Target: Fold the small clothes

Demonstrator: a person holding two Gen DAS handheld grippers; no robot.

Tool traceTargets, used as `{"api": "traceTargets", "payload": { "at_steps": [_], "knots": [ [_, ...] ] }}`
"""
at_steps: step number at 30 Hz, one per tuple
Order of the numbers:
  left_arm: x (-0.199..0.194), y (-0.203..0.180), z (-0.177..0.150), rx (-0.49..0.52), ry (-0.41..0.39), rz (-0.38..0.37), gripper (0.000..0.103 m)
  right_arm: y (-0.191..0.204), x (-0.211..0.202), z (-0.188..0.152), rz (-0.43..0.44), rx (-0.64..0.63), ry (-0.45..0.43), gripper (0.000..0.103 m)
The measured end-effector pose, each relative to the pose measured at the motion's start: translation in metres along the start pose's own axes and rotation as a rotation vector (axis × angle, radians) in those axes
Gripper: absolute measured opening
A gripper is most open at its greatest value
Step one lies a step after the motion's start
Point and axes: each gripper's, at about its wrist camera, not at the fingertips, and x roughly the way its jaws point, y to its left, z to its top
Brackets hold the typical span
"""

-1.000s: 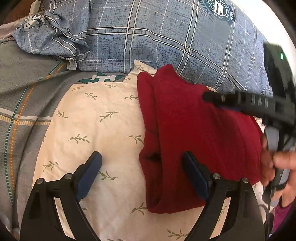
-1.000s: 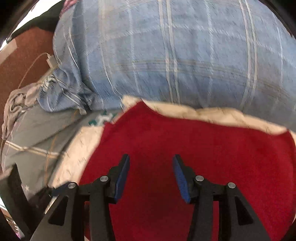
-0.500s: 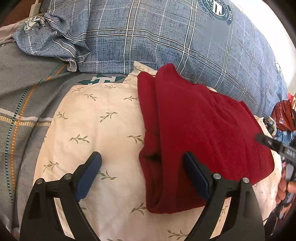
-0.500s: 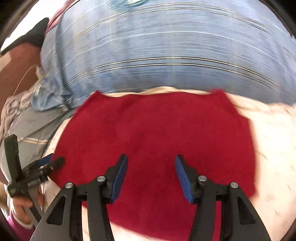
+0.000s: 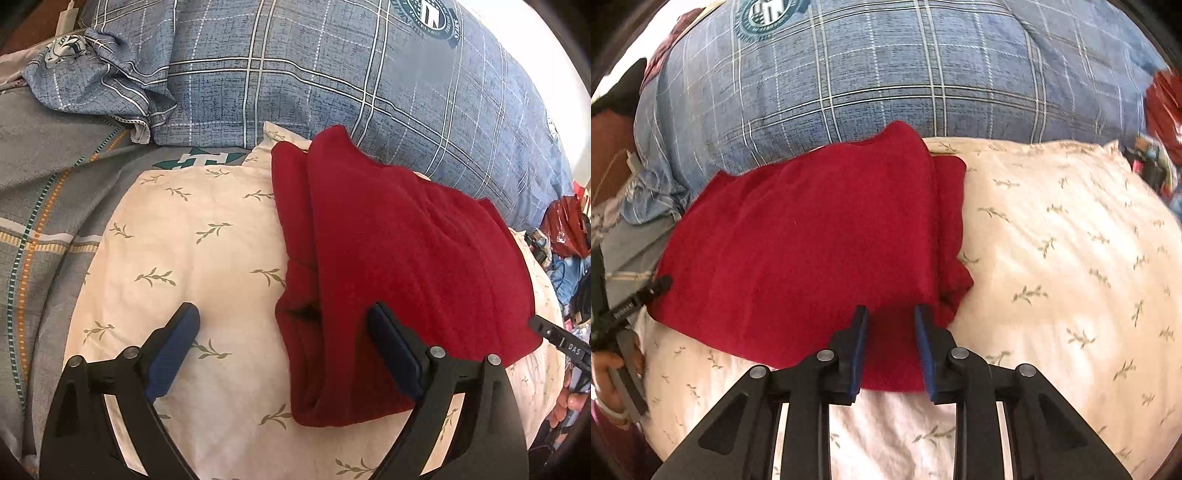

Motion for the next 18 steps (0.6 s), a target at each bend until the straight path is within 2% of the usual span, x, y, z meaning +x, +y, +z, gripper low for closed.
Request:
{"api": "traceTargets", "payload": {
  "at_steps": [4, 7, 10, 15, 18],
  "knots": [
    [0.000, -0.001, -0.001, 0.005, 0.001, 0.005, 0.097, 0.003, -0.015, 0.002, 0.038, 0.037, -0.043, 0.032],
    [0.000, -0.001, -0.001, 0.005, 0.002, 0.008, 0.097, 0.015, -0.020, 0.008, 0.063, 0.015, -0.062, 0.037],
    [0.000, -0.002, -0.001, 0.007, 0.002, 0.011, 0.098, 0.018, -0.012, 0.008, 0.046, 0.006, -0.040, 0.037],
    [0.001, -0.003, -0.001, 0.010, 0.004, 0.015, 0.099, -0.005, 0.012, 0.004, 0.074, 0.117, 0.025, 0.038],
    [0.001, -0.003, 0.000, 0.011, 0.004, 0.016, 0.100, -0.007, 0.010, 0.001, 0.084, 0.124, 0.011, 0.038]
  ]
}}
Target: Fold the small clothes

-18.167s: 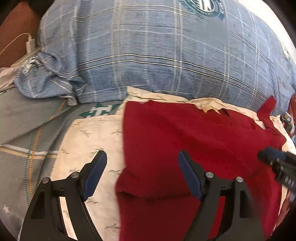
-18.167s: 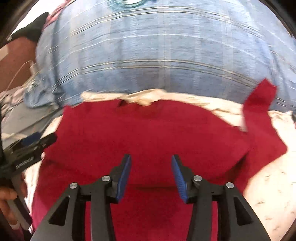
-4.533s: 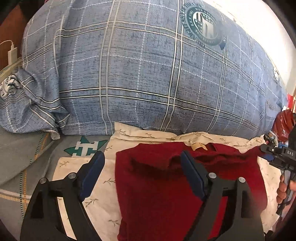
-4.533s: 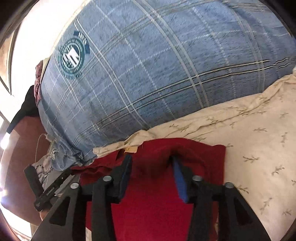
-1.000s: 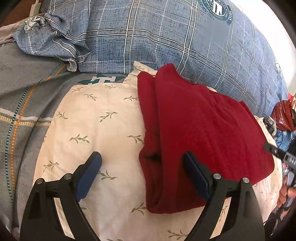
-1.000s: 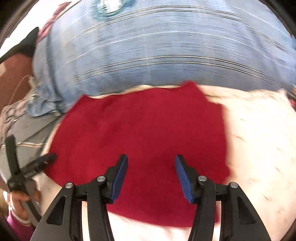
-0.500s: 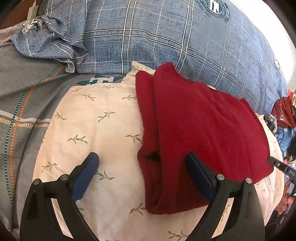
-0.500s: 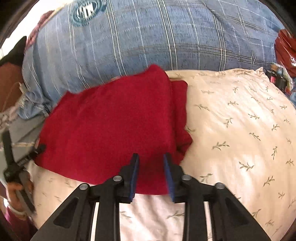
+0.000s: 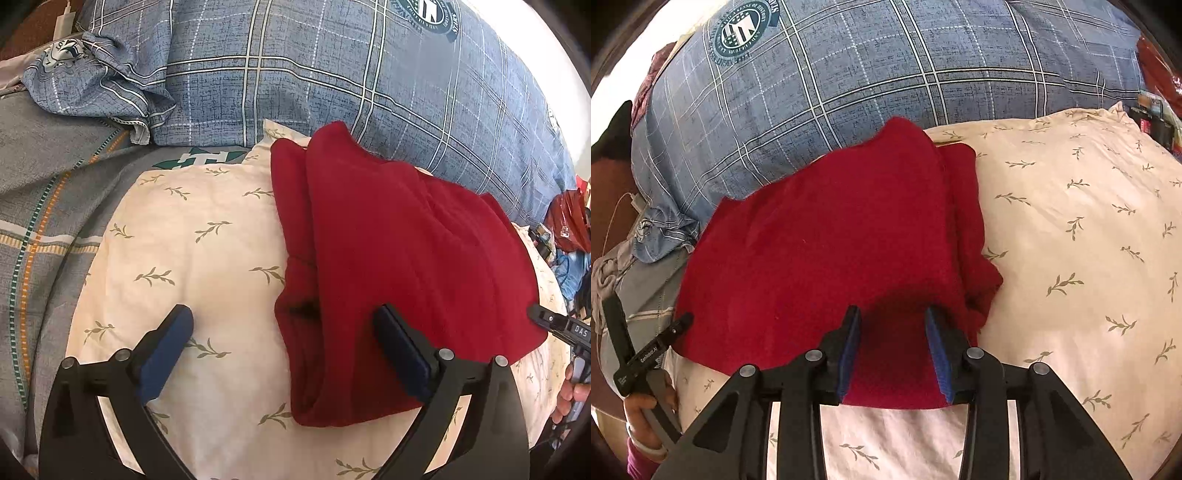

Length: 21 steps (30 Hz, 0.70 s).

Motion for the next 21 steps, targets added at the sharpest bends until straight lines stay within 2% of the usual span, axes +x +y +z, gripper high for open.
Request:
{"api": "traceTargets", "payload": {
  "at_steps": [4, 6, 11, 13, 15, 18, 21],
  "knots": [
    [-0.001, 0.000, 0.000, 0.003, -0.001, -0.003, 0.101, 0.010, -0.005, -0.002, -0.022, -0.043, 0.001, 0.046],
    [-0.001, 0.001, 0.001, 0.002, 0.000, -0.007, 0.101, 0.019, -0.009, -0.001, 0.008, -0.055, -0.002, 0.058],
    [-0.001, 0.002, 0.001, 0.002, 0.007, -0.033, 0.103, 0.062, 0.001, 0.007, 0.138, -0.120, 0.035, 0.058],
    [-0.001, 0.002, 0.001, 0.012, 0.015, -0.047, 0.103, 0.089, 0.015, 0.015, 0.175, -0.153, 0.063, 0.058],
    [-0.001, 0.003, 0.001, 0.010, 0.018, -0.058, 0.103, 0.120, 0.031, 0.025, 0.188, -0.202, 0.081, 0.065],
    [-0.001, 0.006, 0.002, 0.000, 0.027, -0.084, 0.103, 0.168, 0.057, 0.041, 0.213, -0.264, 0.111, 0.069],
    [-0.001, 0.009, 0.003, -0.011, 0.035, -0.108, 0.103, 0.216, 0.087, 0.055, 0.225, -0.320, 0.175, 0.074]
  ]
}}
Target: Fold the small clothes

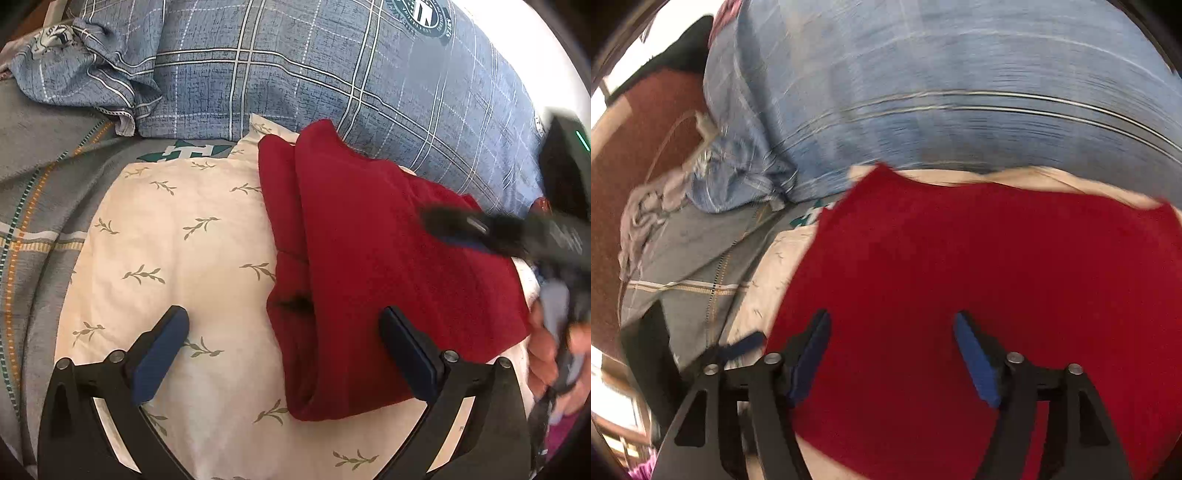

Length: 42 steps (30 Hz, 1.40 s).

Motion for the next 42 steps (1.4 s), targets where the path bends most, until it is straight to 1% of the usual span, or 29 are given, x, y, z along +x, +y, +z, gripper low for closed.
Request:
{"api": "traceTargets", "payload": {
  "at_steps": [1, 3, 5, 7, 9, 12, 14, 15, 16, 17, 18, 19, 20, 21, 24, 27, 28, 29, 30, 32, 33, 34, 36, 37, 38, 39, 40, 41, 42],
  "knots": [
    [0.000, 0.000, 0.000, 0.001, 0.003, -0.004, 0.103, 0.013, 0.016, 0.013, -0.010, -0.027, 0.034, 0.076],
    [0.001, 0.000, 0.002, 0.006, 0.010, -0.015, 0.103, 0.032, 0.038, 0.029, -0.051, -0.071, 0.070, 0.086],
    [0.002, 0.001, 0.003, 0.005, 0.011, -0.022, 0.103, 0.049, 0.055, 0.042, -0.089, -0.118, 0.091, 0.093],
    [0.003, 0.002, 0.005, 0.002, 0.009, -0.027, 0.103, 0.064, 0.070, 0.052, -0.149, -0.163, 0.110, 0.094],
    [0.003, 0.003, 0.006, -0.006, 0.007, -0.031, 0.103, 0.074, 0.087, 0.057, -0.204, -0.191, 0.144, 0.100],
    [0.002, 0.004, 0.006, -0.018, 0.000, -0.036, 0.103, 0.083, 0.111, 0.056, -0.313, -0.254, 0.194, 0.100],
    [0.002, 0.003, 0.006, -0.018, -0.003, -0.034, 0.103, 0.086, 0.116, 0.051, -0.362, -0.302, 0.177, 0.094],
    [0.002, 0.002, 0.006, -0.017, -0.005, -0.032, 0.103, 0.086, 0.113, 0.048, -0.364, -0.312, 0.156, 0.082],
    [0.002, 0.002, 0.006, -0.017, -0.006, -0.031, 0.103, 0.085, 0.108, 0.047, -0.366, -0.315, 0.137, 0.077],
    [0.002, 0.002, 0.007, -0.017, -0.008, -0.032, 0.103, 0.082, 0.102, 0.046, -0.354, -0.316, 0.124, 0.067],
    [0.002, 0.001, 0.008, -0.020, -0.013, -0.038, 0.103, 0.077, 0.094, 0.046, -0.320, -0.307, 0.111, 0.053],
    [0.002, 0.001, 0.008, -0.021, -0.017, -0.044, 0.103, 0.071, 0.084, 0.047, -0.294, -0.294, 0.099, 0.046],
    [0.002, 0.000, 0.010, -0.022, -0.021, -0.060, 0.103, 0.065, 0.076, 0.047, -0.269, -0.281, 0.088, 0.034],
    [0.002, -0.001, 0.012, -0.023, -0.026, -0.080, 0.103, 0.057, 0.064, 0.047, -0.231, -0.262, 0.072, 0.025],
    [0.001, -0.008, 0.016, -0.006, -0.054, -0.136, 0.103, 0.038, 0.039, 0.047, -0.161, -0.214, 0.033, 0.023],
    [0.003, -0.015, 0.023, 0.004, -0.088, -0.180, 0.102, 0.030, 0.031, 0.047, -0.115, -0.182, 0.028, 0.023],
    [0.003, -0.015, 0.025, -0.004, -0.095, -0.199, 0.096, 0.028, 0.031, 0.046, -0.107, -0.176, 0.029, 0.023],
    [0.002, -0.015, 0.025, -0.014, -0.098, -0.226, 0.084, 0.026, 0.031, 0.044, -0.096, -0.169, 0.031, 0.023],
    [0.002, -0.016, 0.025, -0.018, -0.093, -0.254, 0.076, 0.025, 0.032, 0.046, -0.093, -0.166, 0.034, 0.023],
    [0.003, -0.021, 0.024, 0.007, -0.072, -0.277, 0.048, 0.031, 0.039, 0.048, -0.074, -0.162, 0.044, 0.024],
    [0.003, -0.025, 0.023, 0.021, -0.065, -0.280, 0.041, 0.029, 0.037, 0.049, -0.061, -0.157, 0.052, 0.030],
    [0.003, -0.028, 0.023, 0.033, -0.061, -0.281, 0.034, 0.029, 0.038, 0.051, -0.046, -0.149, 0.066, 0.033],
    [0.002, -0.031, 0.023, 0.040, -0.069, -0.286, 0.028, 0.030, 0.037, 0.055, -0.029, -0.125, 0.090, 0.047],
    [0.001, -0.031, 0.024, 0.033, -0.070, -0.295, 0.025, 0.032, 0.037, 0.058, -0.017, -0.113, 0.096, 0.051],
    [-0.001, -0.030, 0.024, 0.019, -0.072, -0.305, 0.024, 0.036, 0.034, 0.061, -0.012, -0.111, 0.090, 0.058],
    [-0.003, -0.028, 0.024, 0.003, -0.074, -0.315, 0.024, 0.041, 0.033, 0.064, -0.023, -0.120, 0.080, 0.065],
    [-0.004, -0.028, 0.025, -0.002, -0.076, -0.319, 0.023, 0.047, 0.032, 0.066, -0.040, -0.142, 0.070, 0.068],
    [-0.006, -0.028, 0.024, -0.001, -0.082, -0.319, 0.022, 0.053, 0.034, 0.068, -0.056, -0.166, 0.073, 0.075],
    [-0.008, -0.030, 0.023, 0.006, -0.089, -0.313, 0.022, 0.059, 0.040, 0.069, -0.069, -0.190, 0.094, 0.078]
  ]
}}
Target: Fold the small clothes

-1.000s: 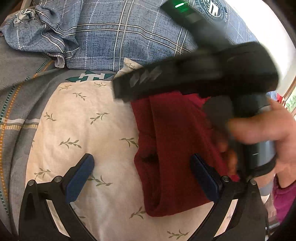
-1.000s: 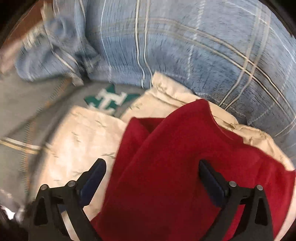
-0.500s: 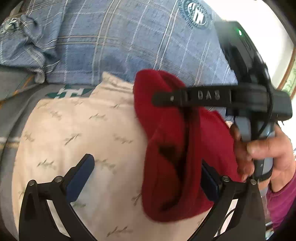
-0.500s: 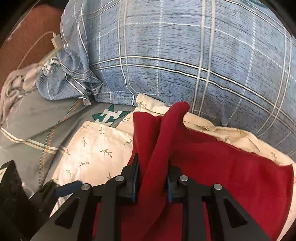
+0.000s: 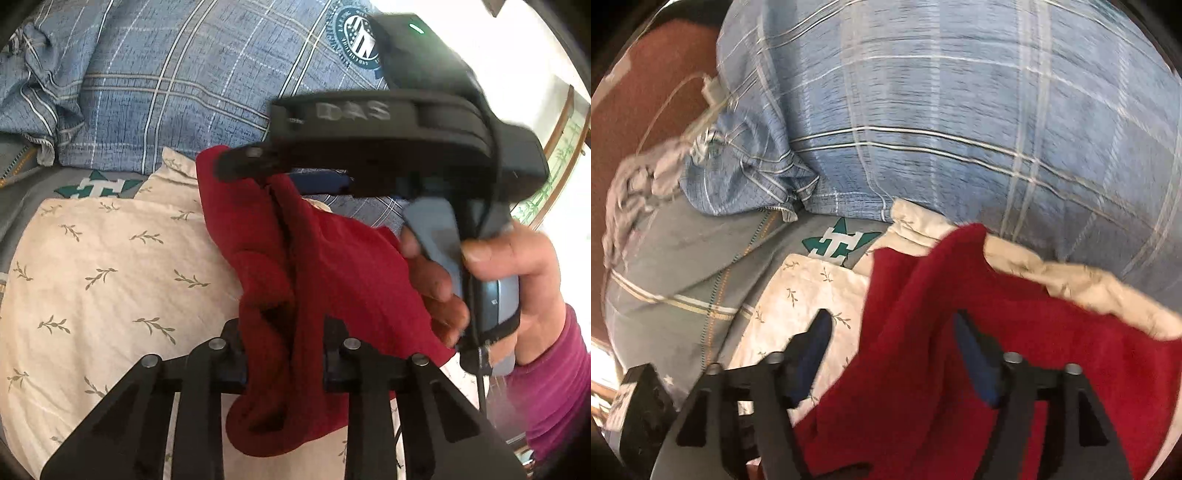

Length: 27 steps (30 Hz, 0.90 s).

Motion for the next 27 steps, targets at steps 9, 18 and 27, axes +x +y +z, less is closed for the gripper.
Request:
{"api": "traceTargets", "payload": {
  "at_steps": [9, 18, 27],
  "knots": [
    [-0.004, -0.009, -0.005, 0.027, 0.005, 0.045, 0.022, 0.016, 0.042, -0.004, -0.185, -0.111, 0.092, 0.031],
    [0.008, -0.017, -0.013, 0.027, 0.010, 0.111, 0.064, -0.013, 0.007, -0.018, -0.078, -0.056, -0.012, 0.023],
    [0.012, -0.011, -0.013, 0.004, 0.001, 0.142, 0.059, -0.011, 0.001, -0.027, -0.067, -0.040, -0.040, 0.023]
  ]
}}
